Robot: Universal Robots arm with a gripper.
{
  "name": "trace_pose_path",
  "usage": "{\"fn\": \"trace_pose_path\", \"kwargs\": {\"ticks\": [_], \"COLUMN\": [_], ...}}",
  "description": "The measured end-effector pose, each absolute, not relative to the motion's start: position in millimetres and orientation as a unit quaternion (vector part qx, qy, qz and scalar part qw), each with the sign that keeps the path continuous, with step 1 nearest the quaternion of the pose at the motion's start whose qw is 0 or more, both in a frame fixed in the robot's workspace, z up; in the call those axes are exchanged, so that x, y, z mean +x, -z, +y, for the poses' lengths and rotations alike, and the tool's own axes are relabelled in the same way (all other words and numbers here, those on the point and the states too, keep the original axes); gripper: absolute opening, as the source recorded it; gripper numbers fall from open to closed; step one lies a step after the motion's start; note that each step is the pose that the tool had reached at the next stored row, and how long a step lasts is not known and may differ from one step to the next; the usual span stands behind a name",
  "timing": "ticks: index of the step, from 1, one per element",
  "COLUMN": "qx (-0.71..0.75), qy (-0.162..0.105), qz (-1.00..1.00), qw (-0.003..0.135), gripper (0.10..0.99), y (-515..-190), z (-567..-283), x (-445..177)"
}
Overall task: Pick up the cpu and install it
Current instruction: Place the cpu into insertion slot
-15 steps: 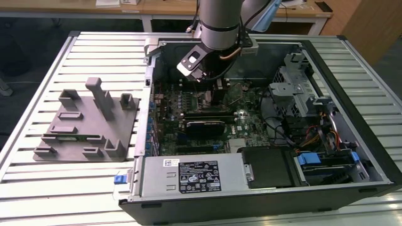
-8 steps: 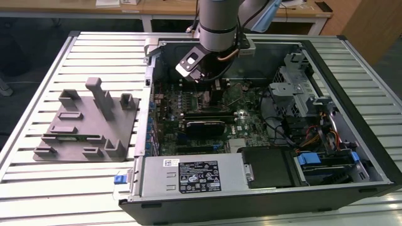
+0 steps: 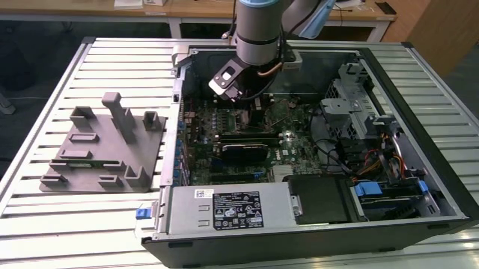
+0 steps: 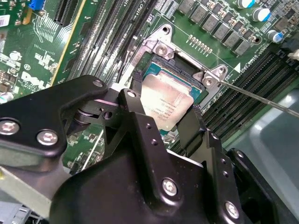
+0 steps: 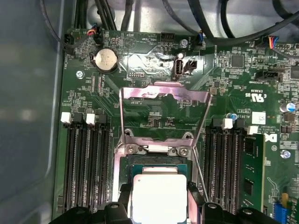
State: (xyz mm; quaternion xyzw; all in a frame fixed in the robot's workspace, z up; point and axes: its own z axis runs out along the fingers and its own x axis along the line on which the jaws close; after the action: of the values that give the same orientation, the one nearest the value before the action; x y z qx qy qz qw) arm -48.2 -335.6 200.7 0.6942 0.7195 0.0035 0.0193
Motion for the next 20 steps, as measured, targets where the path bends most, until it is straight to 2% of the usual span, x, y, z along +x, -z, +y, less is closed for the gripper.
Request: {"fn": "trace_pose_path", "kwargs": {"ticks": [20], "qx": [0.695], "qy": [-0.004], "qz": [0.719], "qw": [0.018], "gripper": [0.545], "y": [-191.0], "z": [-335.6], "x": [-48.4]}}
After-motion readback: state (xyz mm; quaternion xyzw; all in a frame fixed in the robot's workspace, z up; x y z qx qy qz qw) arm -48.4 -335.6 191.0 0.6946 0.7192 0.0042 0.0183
